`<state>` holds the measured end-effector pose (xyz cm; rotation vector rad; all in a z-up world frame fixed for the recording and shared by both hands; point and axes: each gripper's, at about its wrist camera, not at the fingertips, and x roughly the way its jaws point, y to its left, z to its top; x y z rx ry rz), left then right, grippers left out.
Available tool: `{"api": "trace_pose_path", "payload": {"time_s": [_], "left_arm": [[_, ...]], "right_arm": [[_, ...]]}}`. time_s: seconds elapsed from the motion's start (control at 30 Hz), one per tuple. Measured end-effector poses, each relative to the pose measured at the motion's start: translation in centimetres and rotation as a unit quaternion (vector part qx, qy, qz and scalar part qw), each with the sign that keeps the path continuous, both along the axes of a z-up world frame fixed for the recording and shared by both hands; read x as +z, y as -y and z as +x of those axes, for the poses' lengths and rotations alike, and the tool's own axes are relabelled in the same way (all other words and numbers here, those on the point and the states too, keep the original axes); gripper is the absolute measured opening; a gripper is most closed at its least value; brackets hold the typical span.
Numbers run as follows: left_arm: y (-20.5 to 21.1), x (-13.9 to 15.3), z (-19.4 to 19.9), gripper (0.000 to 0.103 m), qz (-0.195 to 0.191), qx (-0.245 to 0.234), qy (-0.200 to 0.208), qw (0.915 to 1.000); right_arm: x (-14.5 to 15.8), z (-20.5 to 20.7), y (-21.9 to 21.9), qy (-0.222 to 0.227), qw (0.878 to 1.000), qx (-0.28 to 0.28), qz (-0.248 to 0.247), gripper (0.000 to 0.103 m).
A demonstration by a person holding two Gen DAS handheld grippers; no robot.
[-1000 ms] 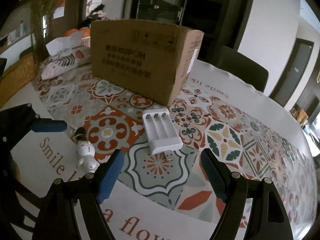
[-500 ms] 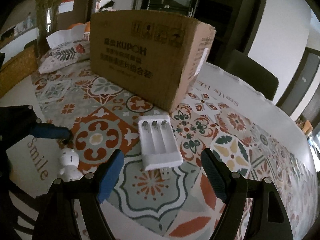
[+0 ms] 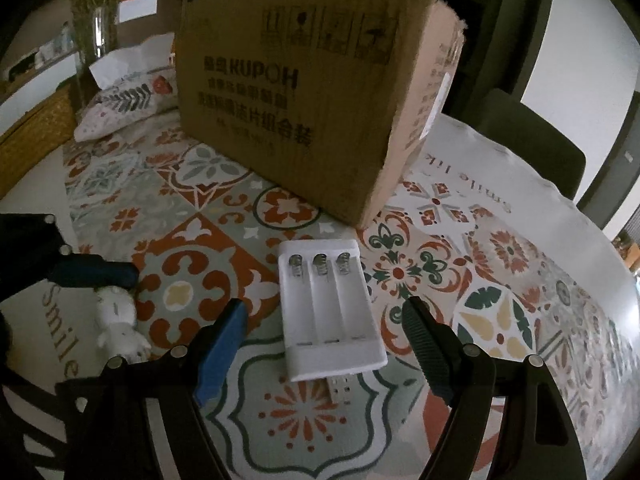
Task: Organize rigid objects
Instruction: 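Close the left tool on the white figurine while the right tool grips the white charger, then carry the white figurine and white charger over the cardboard box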
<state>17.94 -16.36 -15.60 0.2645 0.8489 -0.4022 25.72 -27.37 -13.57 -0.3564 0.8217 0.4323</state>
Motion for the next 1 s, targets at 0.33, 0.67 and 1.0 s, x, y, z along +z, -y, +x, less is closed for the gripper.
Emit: {"api": "trace_pose_path", "payload": {"time_s": [0.33, 0.67, 1.0], "left_arm": [[-0.9, 0.1, 0.2, 0.053, -0.026, 0.011, -0.008, 0.9996], [-2.5, 0.5, 0.5, 0.053, -0.044, 0.033, -0.017, 0.9983], [-3.7, 2.1, 0.1, 0.051, -0.065, 0.041, -0.003, 0.9970]], "right_arm": [[-0.1, 0.2, -0.1, -0.028, 0.999, -0.010, 0.036, 0.064], [0.4, -1.0, -0.3, -0.030, 0.997, -0.051, 0.047, 0.049], [1.9, -2.7, 0.7, -0.019, 0.990, -0.109, 0.088, 0.049]]}}
